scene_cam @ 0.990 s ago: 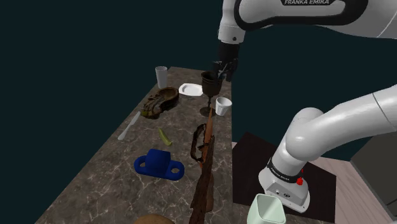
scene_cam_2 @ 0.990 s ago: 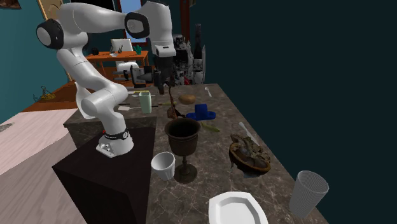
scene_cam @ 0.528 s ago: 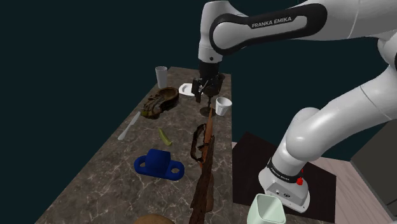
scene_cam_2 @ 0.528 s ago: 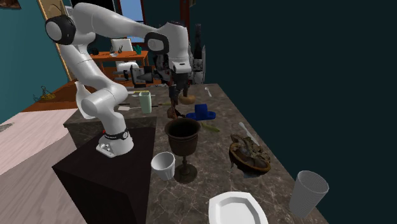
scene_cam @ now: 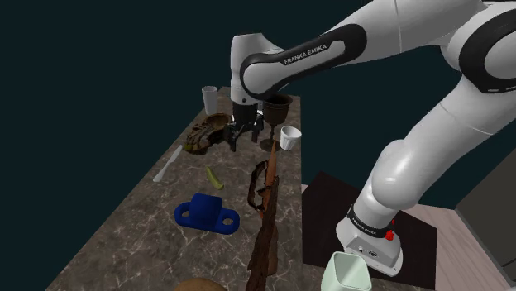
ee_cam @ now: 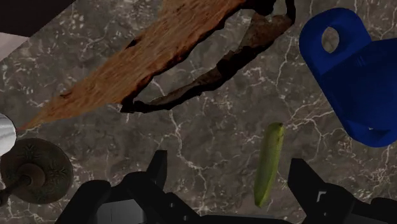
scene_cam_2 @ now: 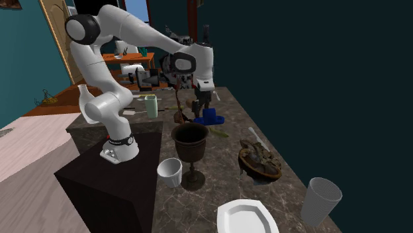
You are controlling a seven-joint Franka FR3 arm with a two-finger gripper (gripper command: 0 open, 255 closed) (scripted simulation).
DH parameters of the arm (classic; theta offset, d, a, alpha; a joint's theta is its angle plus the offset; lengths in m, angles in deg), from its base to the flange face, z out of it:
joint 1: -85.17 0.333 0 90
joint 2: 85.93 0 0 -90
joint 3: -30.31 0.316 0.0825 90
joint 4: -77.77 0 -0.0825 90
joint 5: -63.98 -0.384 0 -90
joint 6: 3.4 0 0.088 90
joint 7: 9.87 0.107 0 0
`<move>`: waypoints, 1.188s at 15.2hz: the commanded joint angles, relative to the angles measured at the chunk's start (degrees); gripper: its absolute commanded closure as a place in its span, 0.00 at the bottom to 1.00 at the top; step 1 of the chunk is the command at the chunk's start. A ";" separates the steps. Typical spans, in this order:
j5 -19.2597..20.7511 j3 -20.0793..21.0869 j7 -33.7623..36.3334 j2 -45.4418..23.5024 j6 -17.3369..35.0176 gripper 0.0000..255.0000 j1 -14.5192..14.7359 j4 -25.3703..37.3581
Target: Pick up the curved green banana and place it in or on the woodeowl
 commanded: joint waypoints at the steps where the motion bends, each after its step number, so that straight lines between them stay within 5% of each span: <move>1: 0.37 1.18 2.33 -4.47 3.14 0.00 0.20 1.12; 11: 5.63 3.39 13.84 -26.80 12.38 0.00 2.74 12.54; 18: 6.70 3.05 14.58 -30.16 17.30 0.00 3.40 10.90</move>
